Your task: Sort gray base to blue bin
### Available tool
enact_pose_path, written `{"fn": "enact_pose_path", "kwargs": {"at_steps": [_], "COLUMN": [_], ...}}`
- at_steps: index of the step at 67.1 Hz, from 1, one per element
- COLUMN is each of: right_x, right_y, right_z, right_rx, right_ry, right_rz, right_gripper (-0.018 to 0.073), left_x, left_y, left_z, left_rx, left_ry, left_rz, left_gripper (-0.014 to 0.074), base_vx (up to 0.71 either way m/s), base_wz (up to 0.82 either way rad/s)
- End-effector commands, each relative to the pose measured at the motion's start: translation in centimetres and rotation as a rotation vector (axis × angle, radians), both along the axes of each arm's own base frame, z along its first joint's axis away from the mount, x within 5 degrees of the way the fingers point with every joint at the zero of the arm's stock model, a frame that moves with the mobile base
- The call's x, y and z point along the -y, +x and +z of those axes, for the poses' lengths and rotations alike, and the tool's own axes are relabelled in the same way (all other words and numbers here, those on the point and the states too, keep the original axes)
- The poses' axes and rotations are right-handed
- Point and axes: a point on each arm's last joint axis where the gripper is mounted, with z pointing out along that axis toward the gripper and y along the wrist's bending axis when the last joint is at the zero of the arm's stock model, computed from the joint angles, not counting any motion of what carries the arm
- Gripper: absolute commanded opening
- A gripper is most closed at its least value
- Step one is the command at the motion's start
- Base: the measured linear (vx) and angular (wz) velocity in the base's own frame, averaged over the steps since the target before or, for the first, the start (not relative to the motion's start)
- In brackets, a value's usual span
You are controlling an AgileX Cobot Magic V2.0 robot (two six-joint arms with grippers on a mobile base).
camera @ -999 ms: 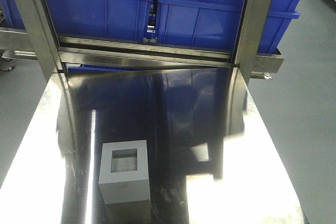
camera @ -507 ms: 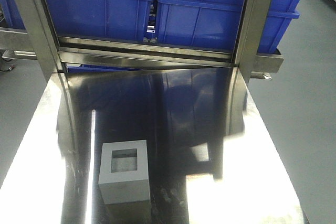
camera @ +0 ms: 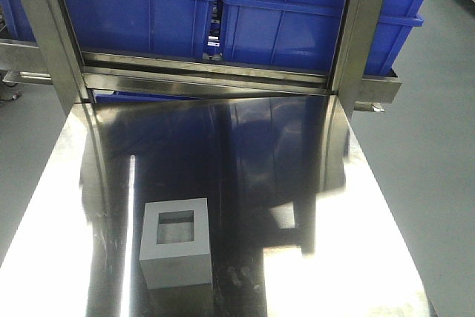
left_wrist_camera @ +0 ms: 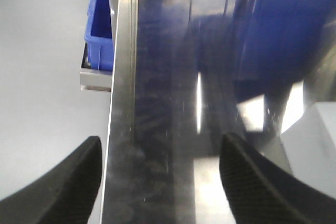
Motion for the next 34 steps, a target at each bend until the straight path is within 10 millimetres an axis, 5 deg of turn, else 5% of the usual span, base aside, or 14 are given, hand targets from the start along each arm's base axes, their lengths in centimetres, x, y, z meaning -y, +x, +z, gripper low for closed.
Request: {"fn": "enact_pose_path", "kwargs": {"at_steps": [1,13,34], "right_x": [0.0,0.0,0.0], "right_y": [0.0,0.0,0.0], "right_z": [0.6,0.6,0.6], "right_rx": [0.078,0.078,0.079], "right_ry": [-0.016,-0.016,-0.016], "right_rz": [0.006,0.006,0.006], "right_gripper": [-0.0005,-0.0005,-0.0005], "left_x": [0.0,1.1,4.3], "left_y": [0.6,1.4,5.0], "left_z": [1.8,2.1,4.0], "left_rx": [0.121,0.077,0.001], "left_ry": [-0.084,-0.271,-0.502], "left_rz": [0.045,0.017,-0.316], "left_gripper": [0.0463,0.0463,0.0463], "base_vx": [0.00,0.00,0.00], "base_wz": [0.00,0.00,0.00]}}
